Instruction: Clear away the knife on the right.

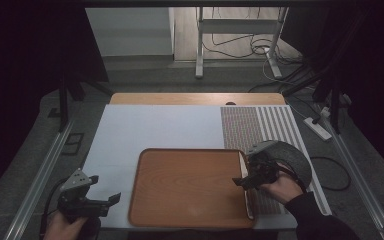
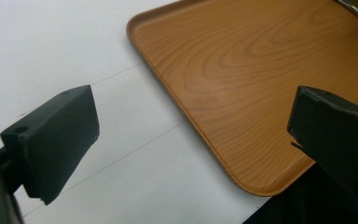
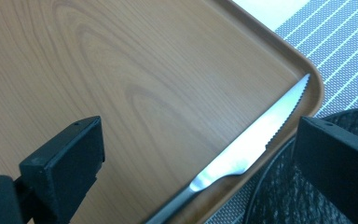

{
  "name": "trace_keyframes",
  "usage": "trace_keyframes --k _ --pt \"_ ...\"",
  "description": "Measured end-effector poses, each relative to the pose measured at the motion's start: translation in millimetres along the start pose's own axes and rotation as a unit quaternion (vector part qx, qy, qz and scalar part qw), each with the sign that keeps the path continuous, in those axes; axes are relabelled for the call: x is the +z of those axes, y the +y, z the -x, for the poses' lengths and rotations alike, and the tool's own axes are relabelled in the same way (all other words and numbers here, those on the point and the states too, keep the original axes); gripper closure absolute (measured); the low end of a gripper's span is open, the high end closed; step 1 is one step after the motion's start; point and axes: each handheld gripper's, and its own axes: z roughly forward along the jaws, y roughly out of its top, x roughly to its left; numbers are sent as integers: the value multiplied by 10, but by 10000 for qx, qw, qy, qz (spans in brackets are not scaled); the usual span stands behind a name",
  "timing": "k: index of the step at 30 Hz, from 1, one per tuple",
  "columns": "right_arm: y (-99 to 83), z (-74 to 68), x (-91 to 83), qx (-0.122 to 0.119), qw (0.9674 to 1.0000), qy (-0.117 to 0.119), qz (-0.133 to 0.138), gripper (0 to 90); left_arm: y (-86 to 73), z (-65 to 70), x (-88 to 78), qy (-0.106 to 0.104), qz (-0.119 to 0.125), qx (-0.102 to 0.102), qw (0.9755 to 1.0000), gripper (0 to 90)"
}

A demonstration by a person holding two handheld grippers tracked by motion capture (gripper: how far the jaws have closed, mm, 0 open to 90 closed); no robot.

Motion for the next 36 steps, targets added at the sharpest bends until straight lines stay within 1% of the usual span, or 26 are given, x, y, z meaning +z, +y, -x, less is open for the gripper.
trace_keyframes --k 1,4,13,18,25,29,33,36 --pt "-8 -1 -3 -8 10000 -9 6 5 0 1 1 3 5 -2 10000 20" --pt "-32 -11 -18 -37 9999 -95 -6 0 0 1 2 3 -1 -1 10000 20" --pt "-116 -15 -71 65 9998 -181 38 0 1 1 3 2 -5 -3 10000 20" --pt "-149 -10 -110 61 9997 -222 110 0 1 -1 3 -2 -9 -8 10000 20" --pt "-208 4 -169 116 9994 -286 176 0 1 -2 3 -2 -17 -13 10000 20" --pt "-250 4 -215 115 9989 -392 226 0 1 -4 4 -5 -18 -18 10000 20" --pt "-298 8 -276 182 9983 -469 298 0 3 -3 6 -5 -22 -19 10000 20" --pt "-344 16 -323 286 9977 -511 336 0 3 -2 7 -2 -24 -19 10000 20"
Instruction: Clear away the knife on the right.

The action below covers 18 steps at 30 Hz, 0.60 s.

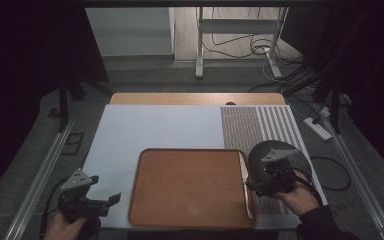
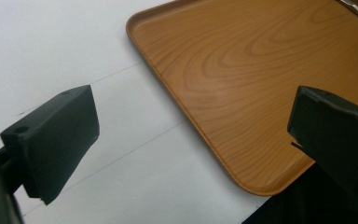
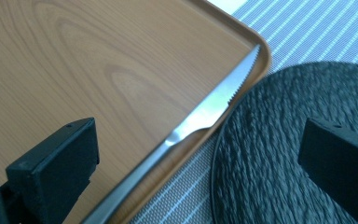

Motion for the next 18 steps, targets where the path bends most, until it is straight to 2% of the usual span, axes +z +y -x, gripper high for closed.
trace_keyframes --k 6,18 --pt "-91 41 -94 209 9997 -92 97 0 0 -2 0 -2 -2 -2 10000 20" --pt "-245 69 -263 457 9983 -220 304 0 0 -8 -3 -18 8 -30 10000 19"
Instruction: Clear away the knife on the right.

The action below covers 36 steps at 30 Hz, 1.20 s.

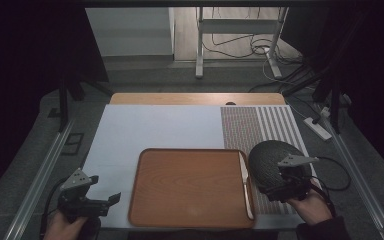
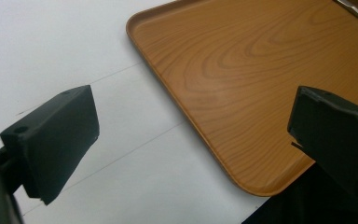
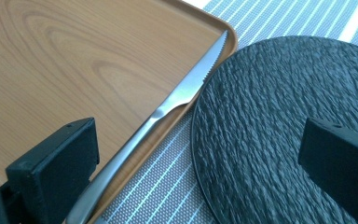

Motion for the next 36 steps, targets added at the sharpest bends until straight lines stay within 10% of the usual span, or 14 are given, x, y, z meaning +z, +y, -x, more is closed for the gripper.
trace_keyframes --k 36 --pt "-294 55 -410 419 9982 -269 339 0 2 -2 6 7 -10 -47 10000 18"
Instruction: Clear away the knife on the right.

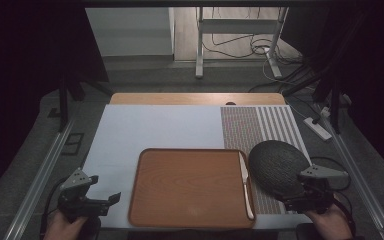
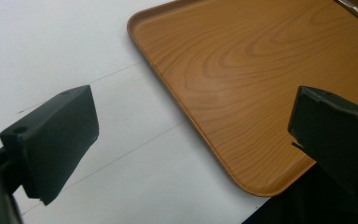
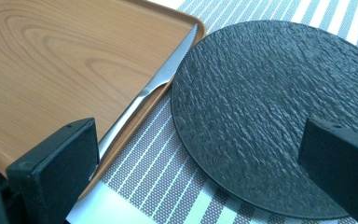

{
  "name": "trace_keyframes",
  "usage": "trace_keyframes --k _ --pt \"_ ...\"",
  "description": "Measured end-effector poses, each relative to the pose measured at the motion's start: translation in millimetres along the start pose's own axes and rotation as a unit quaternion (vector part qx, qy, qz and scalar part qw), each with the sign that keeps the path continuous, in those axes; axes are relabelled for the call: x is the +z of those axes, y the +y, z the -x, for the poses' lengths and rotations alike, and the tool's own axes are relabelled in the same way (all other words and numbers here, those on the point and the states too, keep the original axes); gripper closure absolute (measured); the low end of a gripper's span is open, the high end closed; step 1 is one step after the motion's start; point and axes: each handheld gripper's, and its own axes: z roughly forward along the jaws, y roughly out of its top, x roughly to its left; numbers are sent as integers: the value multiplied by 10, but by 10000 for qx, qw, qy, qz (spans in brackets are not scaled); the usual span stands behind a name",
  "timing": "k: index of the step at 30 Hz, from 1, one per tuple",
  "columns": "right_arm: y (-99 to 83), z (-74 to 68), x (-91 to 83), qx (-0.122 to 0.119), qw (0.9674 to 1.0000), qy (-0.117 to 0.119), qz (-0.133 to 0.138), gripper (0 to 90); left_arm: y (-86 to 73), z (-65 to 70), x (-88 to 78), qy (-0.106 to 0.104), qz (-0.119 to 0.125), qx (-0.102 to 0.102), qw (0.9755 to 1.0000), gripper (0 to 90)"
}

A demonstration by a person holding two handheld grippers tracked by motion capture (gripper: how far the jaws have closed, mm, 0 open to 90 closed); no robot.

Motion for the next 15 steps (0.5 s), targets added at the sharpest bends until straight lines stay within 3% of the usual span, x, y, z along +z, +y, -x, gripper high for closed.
trace_keyframes --k 15 --pt "-59 8 -91 59 9999 -94 51 0 6 -6 3 -8 -12 -1 10000 18"
